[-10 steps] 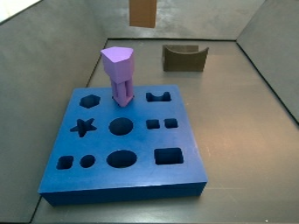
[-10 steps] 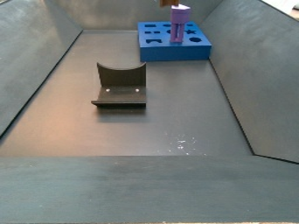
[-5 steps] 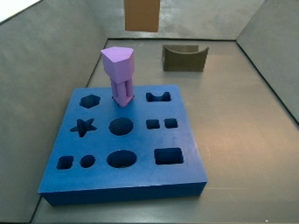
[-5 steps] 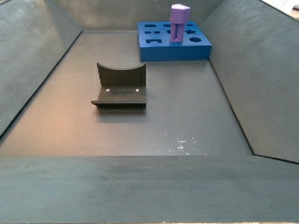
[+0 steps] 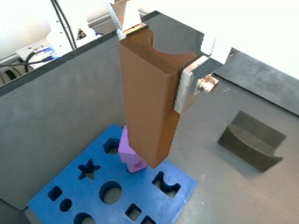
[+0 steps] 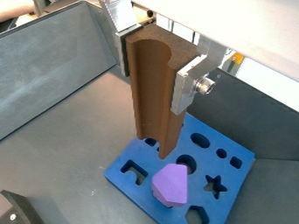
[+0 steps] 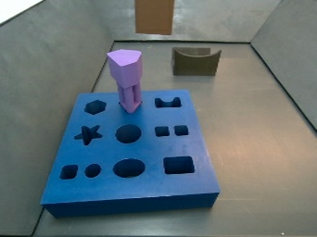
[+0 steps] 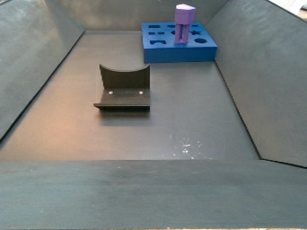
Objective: Pick up the arch object. Move up. Move to above the board. Insert the arch object.
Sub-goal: Insert the arch object.
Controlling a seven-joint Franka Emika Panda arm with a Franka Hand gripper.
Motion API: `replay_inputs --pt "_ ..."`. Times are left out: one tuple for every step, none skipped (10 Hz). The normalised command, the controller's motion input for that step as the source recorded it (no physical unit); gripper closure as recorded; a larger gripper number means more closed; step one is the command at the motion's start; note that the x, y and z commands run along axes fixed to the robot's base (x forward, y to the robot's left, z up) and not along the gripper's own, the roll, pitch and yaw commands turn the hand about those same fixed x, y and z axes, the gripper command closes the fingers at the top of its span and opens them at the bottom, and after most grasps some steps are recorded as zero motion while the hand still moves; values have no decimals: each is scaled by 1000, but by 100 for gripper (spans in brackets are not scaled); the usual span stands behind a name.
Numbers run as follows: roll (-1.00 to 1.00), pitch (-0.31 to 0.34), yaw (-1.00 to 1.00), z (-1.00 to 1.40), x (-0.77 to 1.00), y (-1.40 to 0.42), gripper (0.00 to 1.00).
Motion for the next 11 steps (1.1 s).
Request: replay_inputs --pt "50 60 0 -37 1000 0 100" --pt "27 66 0 -126 1000 46 100" --pt "0 71 31 -220 1000 106 100" --pt "0 67 163 -337 1000 206 100" --pt "-14 54 194 -494 1000 180 100" --pt "-36 0 243 -731 851 217 100" --pt "0 -24 234 -860 666 117 100" --pt "0 -10 169 -751 723 89 100" --pt "50 -163 20 -774 43 117 100" --pt "140 -196 23 -740 -146 9 100" --pt "-101 0 0 -14 0 157 100"
